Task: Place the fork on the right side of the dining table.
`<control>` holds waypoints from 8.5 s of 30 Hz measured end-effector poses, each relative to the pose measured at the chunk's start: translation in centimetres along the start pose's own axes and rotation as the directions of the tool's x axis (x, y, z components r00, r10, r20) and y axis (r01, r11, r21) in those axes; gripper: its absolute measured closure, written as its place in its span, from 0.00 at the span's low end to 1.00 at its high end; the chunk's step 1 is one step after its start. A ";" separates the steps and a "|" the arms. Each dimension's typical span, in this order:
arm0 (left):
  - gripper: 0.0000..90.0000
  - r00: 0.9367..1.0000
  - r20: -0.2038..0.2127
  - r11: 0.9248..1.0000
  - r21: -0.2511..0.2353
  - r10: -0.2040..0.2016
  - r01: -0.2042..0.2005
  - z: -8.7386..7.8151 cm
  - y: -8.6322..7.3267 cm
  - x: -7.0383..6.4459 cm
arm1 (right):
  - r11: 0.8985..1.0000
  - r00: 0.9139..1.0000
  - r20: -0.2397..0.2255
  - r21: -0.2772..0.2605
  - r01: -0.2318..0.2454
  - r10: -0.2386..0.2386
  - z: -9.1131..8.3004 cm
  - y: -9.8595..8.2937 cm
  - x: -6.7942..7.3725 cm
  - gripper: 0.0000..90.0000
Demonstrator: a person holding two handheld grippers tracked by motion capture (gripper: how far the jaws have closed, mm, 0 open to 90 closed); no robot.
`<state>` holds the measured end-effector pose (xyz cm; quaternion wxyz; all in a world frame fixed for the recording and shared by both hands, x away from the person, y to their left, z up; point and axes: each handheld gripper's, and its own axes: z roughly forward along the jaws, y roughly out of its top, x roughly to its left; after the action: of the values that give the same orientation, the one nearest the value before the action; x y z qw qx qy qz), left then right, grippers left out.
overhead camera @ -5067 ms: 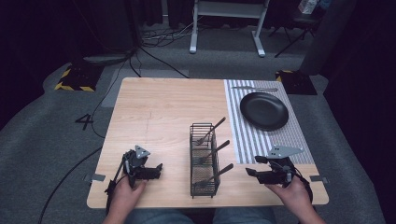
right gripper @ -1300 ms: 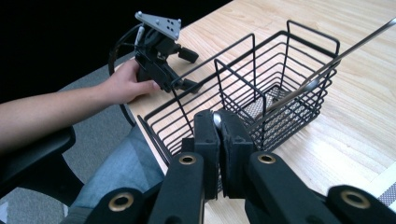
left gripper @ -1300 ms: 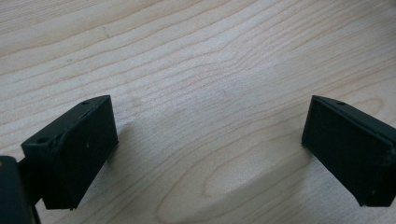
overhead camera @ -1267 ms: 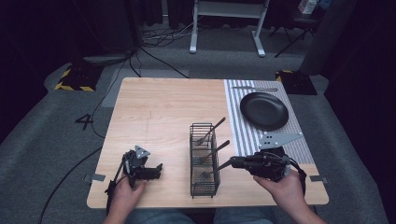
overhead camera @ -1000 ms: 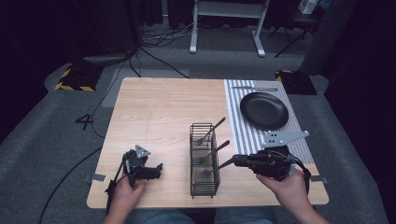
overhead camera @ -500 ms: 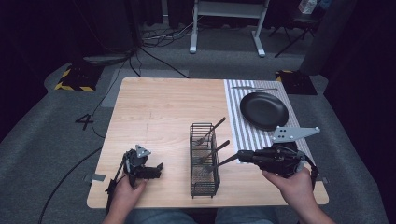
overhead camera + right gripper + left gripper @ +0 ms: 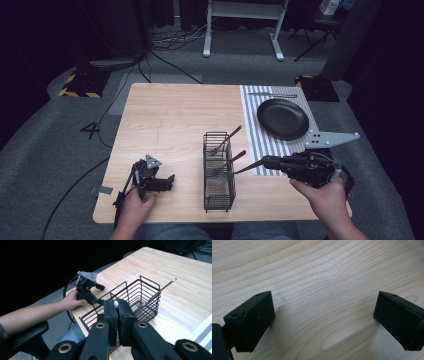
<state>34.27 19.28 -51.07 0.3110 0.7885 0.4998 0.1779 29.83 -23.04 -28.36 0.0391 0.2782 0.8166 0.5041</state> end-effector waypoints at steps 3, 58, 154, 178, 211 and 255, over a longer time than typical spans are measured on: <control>0.04 1.000 -0.001 1.000 0.000 0.001 -0.001 0.0 0.0 0.0 | 1.000 1.000 0.002 -0.006 -0.006 0.006 -0.3 0.1 -0.1 0.97; 0.04 1.000 0.000 1.000 0.001 0.003 -0.003 0.0 0.1 0.0 | 0.984 0.975 0.167 -0.124 -0.128 0.148 -7.0 -0.3 -6.5 0.97; 0.04 1.000 -0.001 1.000 0.001 0.004 -0.004 0.0 0.1 0.0 | 0.913 0.834 0.377 -0.093 -0.398 0.402 -1.0 -5.7 -19.9 0.86; 0.04 1.000 -0.001 1.000 0.001 0.004 -0.004 0.0 0.1 0.0 | 0.886 0.803 0.399 -0.059 -0.460 0.443 -1.0 -5.8 -22.8 0.75; 0.04 1.000 -0.003 1.000 0.000 -0.004 0.004 0.2 0.2 0.0 | 0.849 0.734 0.506 0.008 -0.529 0.452 -1.2 -9.6 -25.6 0.68; 0.04 1.000 -0.002 1.000 0.000 -0.006 0.006 0.2 0.2 0.0 | 0.803 0.674 0.558 0.022 -0.596 0.485 -0.7 -12.7 -28.5 0.65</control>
<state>34.52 19.13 -51.07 0.3110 0.7869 0.5025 0.1778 48.31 -41.97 -44.96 0.0808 0.6375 0.7003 0.3108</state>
